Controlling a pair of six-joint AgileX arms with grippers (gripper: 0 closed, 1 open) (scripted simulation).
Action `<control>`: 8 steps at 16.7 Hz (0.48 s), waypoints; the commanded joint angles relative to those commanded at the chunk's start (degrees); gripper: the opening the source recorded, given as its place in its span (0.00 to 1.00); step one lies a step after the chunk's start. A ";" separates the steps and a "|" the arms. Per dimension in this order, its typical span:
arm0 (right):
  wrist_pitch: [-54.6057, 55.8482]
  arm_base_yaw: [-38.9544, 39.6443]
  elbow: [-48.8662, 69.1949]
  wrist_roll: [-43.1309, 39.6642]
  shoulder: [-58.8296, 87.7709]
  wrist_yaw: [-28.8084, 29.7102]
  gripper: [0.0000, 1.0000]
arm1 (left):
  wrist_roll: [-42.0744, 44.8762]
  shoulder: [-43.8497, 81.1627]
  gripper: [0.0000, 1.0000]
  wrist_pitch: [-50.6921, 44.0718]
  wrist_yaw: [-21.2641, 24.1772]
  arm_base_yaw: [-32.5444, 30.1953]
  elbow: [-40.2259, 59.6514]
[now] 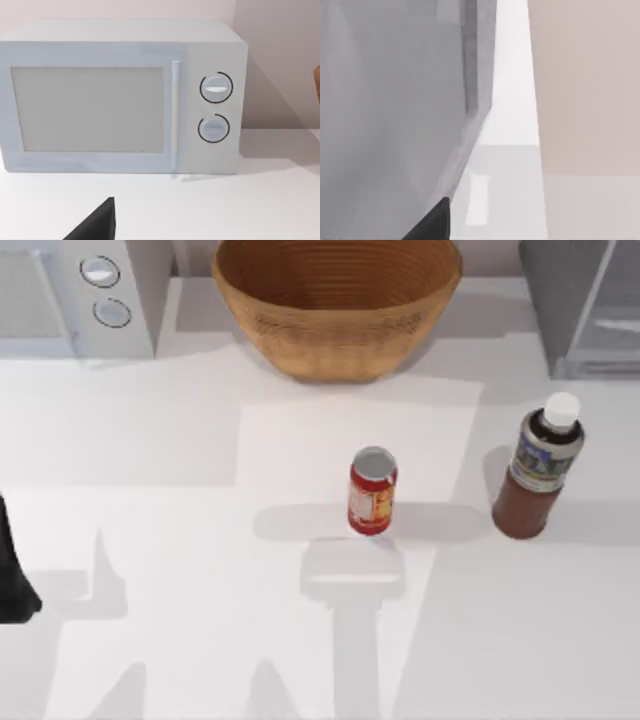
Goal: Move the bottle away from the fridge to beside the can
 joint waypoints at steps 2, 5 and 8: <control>2.47 6.62 -1.99 4.45 -1.15 4.97 1.00 | 0.00 0.00 1.00 0.00 0.00 0.00 0.00; 6.96 19.87 -5.69 12.43 -3.58 14.22 1.00 | 0.00 0.00 1.00 0.00 0.00 0.00 0.00; 11.66 33.38 -9.76 20.77 -6.56 24.12 1.00 | 0.00 0.00 1.00 0.00 0.00 0.00 0.00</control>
